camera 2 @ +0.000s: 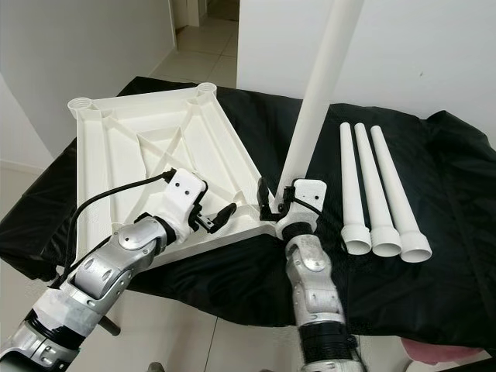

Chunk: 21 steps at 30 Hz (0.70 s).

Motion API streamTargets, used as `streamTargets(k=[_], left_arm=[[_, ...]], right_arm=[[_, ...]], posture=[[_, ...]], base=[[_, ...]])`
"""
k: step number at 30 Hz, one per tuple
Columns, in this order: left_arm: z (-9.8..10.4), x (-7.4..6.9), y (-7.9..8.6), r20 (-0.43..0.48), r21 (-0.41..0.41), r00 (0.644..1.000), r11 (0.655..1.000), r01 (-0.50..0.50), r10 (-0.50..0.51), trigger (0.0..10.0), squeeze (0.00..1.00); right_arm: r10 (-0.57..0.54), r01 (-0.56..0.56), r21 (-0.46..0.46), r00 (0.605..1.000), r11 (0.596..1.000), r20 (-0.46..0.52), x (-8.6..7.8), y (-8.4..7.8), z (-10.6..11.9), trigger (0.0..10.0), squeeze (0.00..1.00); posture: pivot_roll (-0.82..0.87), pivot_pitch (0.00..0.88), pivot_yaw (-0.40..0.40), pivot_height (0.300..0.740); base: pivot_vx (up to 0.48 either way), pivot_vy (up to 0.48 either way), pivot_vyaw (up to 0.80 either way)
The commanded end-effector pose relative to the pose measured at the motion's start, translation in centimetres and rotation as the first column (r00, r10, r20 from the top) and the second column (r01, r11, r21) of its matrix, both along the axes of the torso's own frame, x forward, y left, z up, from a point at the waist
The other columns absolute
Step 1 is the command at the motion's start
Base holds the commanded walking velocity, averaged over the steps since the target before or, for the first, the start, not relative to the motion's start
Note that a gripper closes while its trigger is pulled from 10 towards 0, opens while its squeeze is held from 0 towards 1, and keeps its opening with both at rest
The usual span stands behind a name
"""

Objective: Building children table

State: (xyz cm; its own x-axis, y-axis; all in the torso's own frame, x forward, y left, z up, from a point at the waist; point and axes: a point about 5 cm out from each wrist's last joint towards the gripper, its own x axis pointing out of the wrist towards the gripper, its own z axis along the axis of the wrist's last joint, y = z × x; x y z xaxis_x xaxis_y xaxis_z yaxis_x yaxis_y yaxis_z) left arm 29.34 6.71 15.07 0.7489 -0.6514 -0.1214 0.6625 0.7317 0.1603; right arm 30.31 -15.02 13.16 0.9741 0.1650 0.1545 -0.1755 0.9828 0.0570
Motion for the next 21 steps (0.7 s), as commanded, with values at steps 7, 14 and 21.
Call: streamTargets(k=[7,14,21], left_arm=[[-0.8,-1.9,-1.7,-0.033,0.026,0.946,0.946,0.323,-0.323,10.0,0.0],[-1.1,-2.4,-1.8,-0.041,0.042,0.923,0.923,0.383,-0.382,10.0,0.0],[-1.3,-2.4,-1.9,-0.047,0.051,0.915,0.914,0.403,-0.401,10.0,0.0]], right_arm=[[0.193,-0.193,-0.079,0.981,0.978,-0.01,0.9,-1.2,-0.4,10.0,0.0],[0.322,-0.324,-0.11,0.946,0.94,-0.036,1.7,-1.4,-0.6,10.0,0.0],[0.391,-0.395,-0.168,0.919,0.903,-0.057,2.6,-1.5,-0.8,10.0,0.0]], posture=[[-0.01,0.0,-0.023,0.74],[0.0,0.0,-0.019,0.74],[0.0,0.0,-0.023,0.74]], base=[[0.0,0.0,0.0],[0.0,0.0,0.0],[0.0,0.0,0.0]])
